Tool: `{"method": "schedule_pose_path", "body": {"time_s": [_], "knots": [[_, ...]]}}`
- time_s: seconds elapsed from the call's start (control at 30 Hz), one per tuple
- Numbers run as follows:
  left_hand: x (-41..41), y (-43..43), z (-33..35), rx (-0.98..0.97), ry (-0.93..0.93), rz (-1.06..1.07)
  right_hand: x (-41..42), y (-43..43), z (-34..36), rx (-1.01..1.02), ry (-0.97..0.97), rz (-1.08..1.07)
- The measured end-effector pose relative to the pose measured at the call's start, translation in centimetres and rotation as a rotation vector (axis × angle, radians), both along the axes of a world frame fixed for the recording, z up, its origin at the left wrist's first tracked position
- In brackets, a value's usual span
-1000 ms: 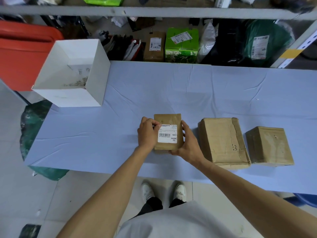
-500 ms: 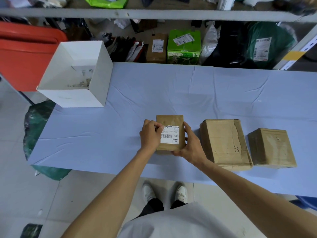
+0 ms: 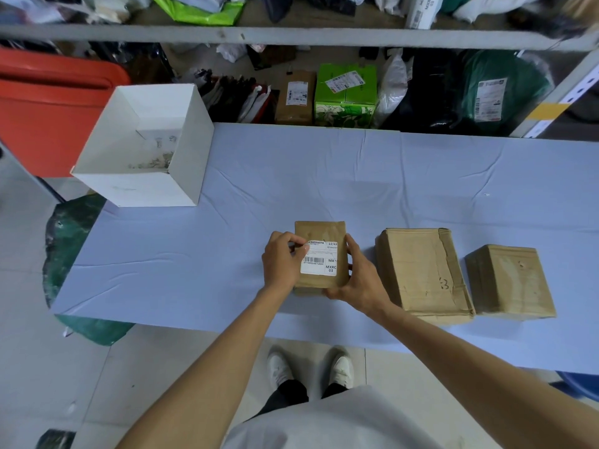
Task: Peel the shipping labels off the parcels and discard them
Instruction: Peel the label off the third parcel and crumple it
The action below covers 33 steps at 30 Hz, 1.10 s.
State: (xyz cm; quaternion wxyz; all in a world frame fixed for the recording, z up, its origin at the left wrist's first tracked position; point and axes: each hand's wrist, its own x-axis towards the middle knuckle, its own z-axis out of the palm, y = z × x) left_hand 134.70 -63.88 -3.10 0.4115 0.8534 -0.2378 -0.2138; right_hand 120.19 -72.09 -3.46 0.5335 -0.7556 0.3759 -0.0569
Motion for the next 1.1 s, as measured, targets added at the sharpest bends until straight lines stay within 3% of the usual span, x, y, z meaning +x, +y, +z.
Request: {"method": "schedule_pose_path", "body": {"time_s": [0.43,0.63,1.1], "knots": [[0.0,-0.1,0.2,0.083,-0.045,0.012,-0.2,-0.8,-0.2,0.025,-0.01,0.062],[0.1,1.5,0.2,-0.203,0.258,0.066,-0.2,-0.8,-0.5,0.029,-0.019,0.033],[-0.3,-0.2,0.4,0.032,-0.028,0.077,-0.1,-0.9,-0.4,0.003,0.003,0.055]]}}
